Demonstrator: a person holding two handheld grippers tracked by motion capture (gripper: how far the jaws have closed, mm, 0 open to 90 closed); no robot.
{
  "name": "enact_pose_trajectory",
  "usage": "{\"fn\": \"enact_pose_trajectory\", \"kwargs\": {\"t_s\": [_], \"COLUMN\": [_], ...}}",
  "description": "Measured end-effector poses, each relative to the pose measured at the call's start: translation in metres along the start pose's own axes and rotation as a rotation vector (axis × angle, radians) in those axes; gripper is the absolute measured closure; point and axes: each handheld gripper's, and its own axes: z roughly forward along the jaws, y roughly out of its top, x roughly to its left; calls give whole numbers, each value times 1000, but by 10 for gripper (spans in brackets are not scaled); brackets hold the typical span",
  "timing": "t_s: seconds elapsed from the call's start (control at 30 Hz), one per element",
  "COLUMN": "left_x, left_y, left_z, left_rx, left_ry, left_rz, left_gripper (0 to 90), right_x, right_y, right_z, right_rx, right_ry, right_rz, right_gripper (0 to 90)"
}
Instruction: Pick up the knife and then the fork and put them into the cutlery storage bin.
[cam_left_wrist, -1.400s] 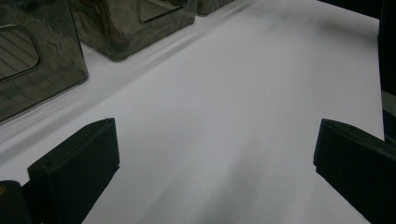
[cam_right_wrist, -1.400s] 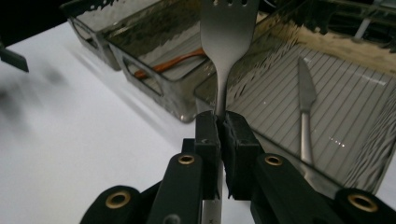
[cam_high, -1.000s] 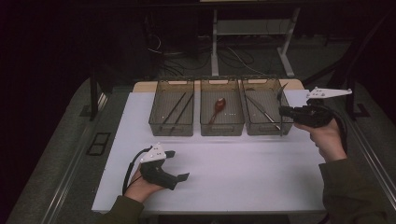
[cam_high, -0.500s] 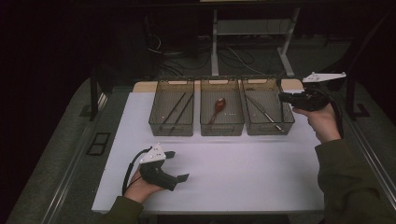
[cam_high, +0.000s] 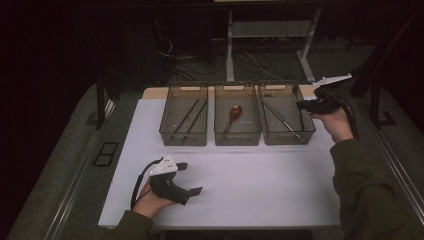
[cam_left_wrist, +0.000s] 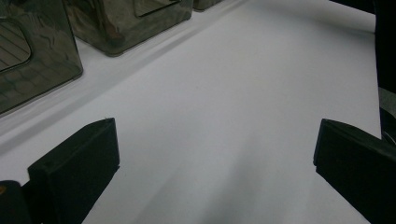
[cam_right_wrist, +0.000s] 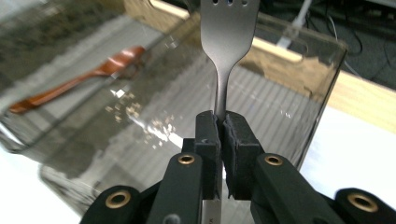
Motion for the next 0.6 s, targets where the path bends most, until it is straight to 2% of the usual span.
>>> {"fn": "enact_pose_trajectory", "kwargs": {"t_s": [0.13,0.37,0.5,0.6], "left_x": [0,0,-1,-1], "left_y": [0,0,0,0], "left_z": [0,0,1,0], "left_rx": [1,5,6,6], "left_ry": [-1,-5,-8,-10], "left_rz": [3,4,3,6], "left_gripper": [0,0,0,0], "right_x": [-6,-12,-14,-14], "right_y": [-4,-9,-9,-8], "right_z": [12,27,33,37], "right_rx": [69,142,157,168], "right_ry": [-17,-34,-34,-37], "right_rz": [21,40,58,51], "right_gripper": [837,836,835,822]}}
